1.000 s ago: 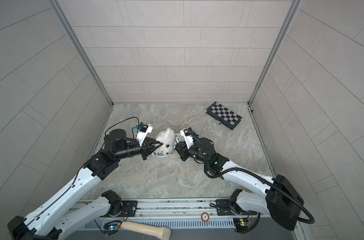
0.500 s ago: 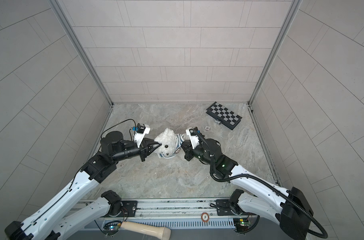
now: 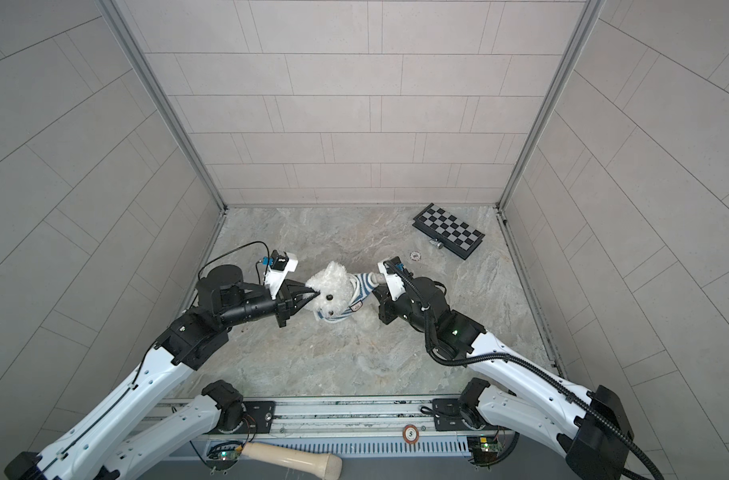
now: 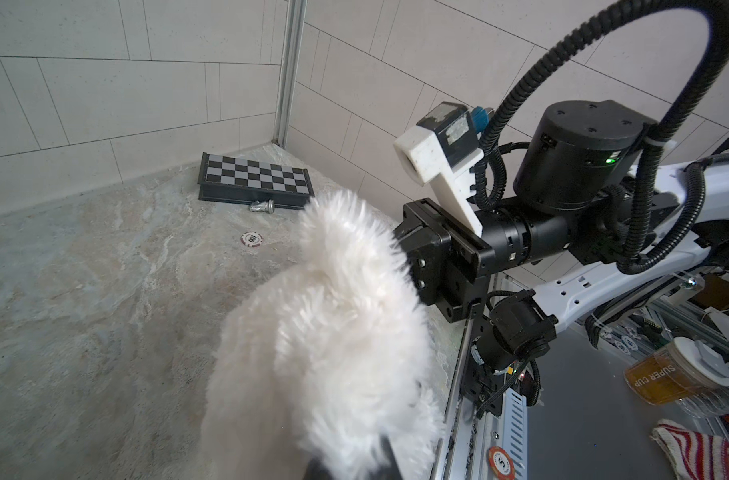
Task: Dress the teddy bear
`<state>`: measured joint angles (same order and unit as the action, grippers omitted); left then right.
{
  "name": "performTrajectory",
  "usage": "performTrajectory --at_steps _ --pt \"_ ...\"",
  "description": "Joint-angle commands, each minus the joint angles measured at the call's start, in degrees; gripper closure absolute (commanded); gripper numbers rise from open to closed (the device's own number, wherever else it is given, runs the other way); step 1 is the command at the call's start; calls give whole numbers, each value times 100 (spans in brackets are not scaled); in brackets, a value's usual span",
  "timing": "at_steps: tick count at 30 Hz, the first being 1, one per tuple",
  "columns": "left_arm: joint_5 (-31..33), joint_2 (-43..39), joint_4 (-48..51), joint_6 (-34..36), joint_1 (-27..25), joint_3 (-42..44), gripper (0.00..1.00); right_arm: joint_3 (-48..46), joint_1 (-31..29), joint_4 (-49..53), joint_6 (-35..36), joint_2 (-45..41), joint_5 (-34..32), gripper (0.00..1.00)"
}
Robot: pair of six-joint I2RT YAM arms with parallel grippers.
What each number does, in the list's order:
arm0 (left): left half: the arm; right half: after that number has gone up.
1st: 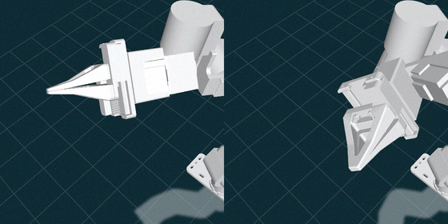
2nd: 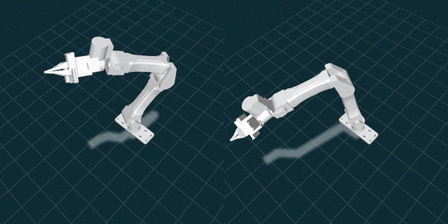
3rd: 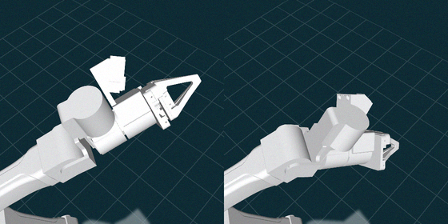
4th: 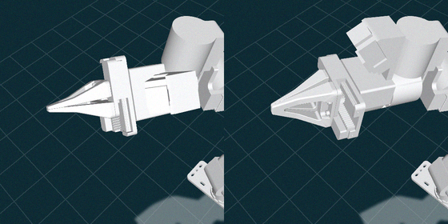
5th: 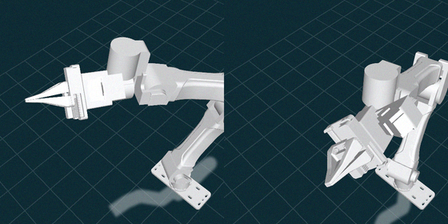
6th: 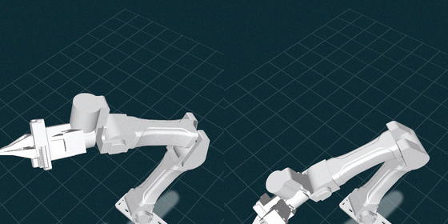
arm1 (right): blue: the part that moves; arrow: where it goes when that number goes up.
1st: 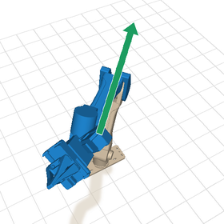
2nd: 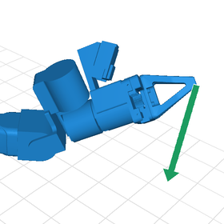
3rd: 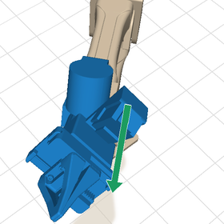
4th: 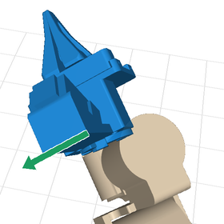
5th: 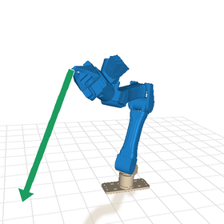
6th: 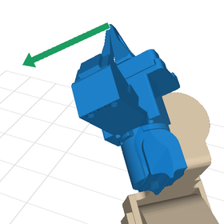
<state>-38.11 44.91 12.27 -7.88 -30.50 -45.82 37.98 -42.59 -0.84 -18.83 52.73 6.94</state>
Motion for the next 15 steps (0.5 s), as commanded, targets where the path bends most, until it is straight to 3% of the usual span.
performTrajectory --at_steps 1,6,11,15 --pt "-153 -159 -11 124 65 -67 100 -132 79 222 -61 -252 -609 100" --pt "-197 -263 136 157 130 -69 100 -218 163 240 -100 -560 -679 100" --pt "-169 -288 324 287 132 -65 100 -218 163 133 113 -720 -255 100" --pt "-55 -332 502 436 132 -46 100 -217 185 482 89 -838 -565 100"
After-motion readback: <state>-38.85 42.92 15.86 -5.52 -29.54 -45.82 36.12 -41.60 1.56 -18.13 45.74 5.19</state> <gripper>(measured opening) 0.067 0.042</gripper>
